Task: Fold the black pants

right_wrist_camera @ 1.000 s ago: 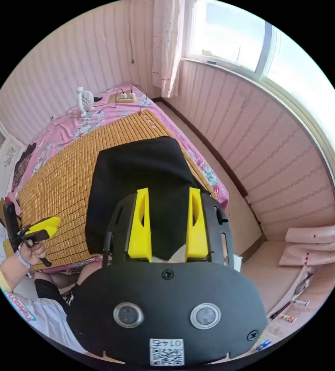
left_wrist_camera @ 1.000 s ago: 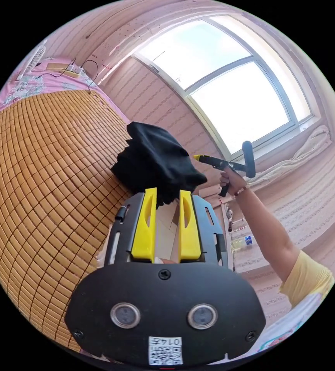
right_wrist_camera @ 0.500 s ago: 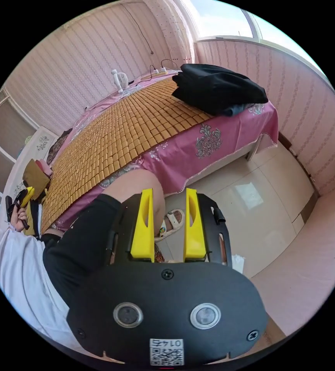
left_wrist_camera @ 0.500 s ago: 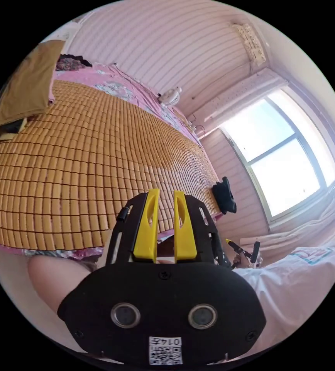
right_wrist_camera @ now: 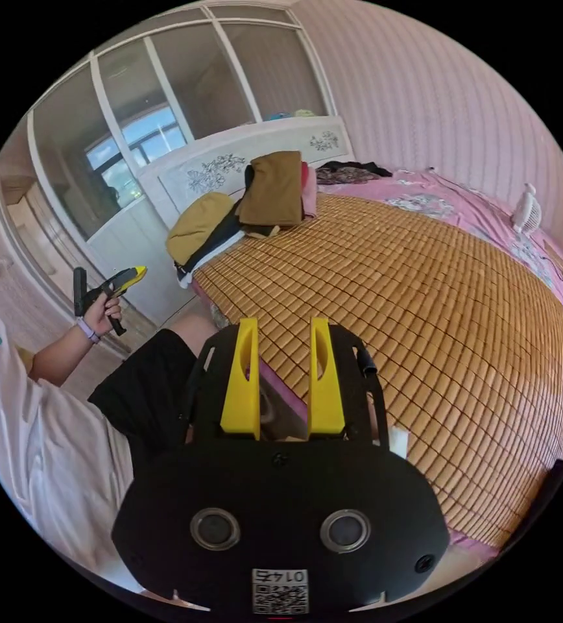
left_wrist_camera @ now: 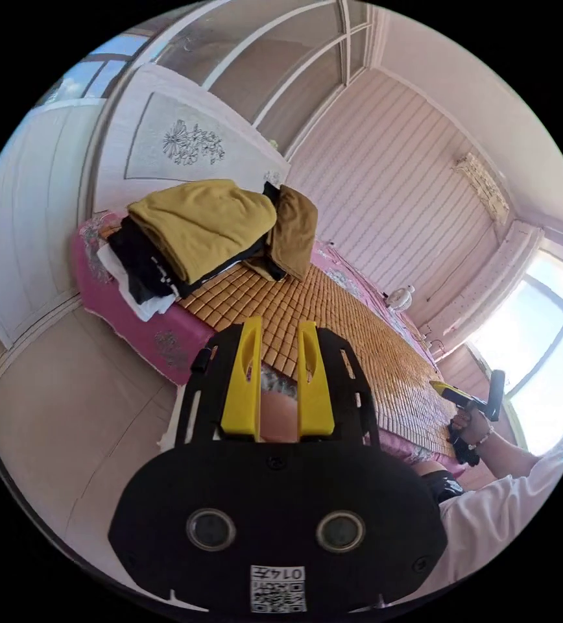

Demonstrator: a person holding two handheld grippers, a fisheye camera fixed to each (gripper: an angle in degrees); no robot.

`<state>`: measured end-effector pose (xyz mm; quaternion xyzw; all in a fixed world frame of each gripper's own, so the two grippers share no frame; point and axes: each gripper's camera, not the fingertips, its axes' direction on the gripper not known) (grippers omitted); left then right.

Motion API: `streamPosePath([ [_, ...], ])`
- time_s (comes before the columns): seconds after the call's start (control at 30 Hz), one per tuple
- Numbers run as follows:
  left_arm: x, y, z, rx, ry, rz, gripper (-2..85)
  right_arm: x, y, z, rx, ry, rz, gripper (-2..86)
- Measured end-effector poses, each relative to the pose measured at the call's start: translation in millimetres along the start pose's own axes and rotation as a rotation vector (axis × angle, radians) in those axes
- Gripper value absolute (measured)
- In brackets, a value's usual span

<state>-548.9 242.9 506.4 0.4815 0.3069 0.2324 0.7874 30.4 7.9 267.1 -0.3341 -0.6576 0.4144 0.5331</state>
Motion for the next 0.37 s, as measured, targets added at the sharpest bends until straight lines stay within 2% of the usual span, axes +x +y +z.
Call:
streamPosePath([
  [0.13,-63,21,-10,-0.020,-0.060,-0.150,8.7,-53,-81,92,-0.061,-0.118,-0.139,12.2],
  [0.37,-112,-14,0,0.045,-0.084,-0.162,10.7,-112,-202,213,-0.158,-0.245,-0.226,12.7],
])
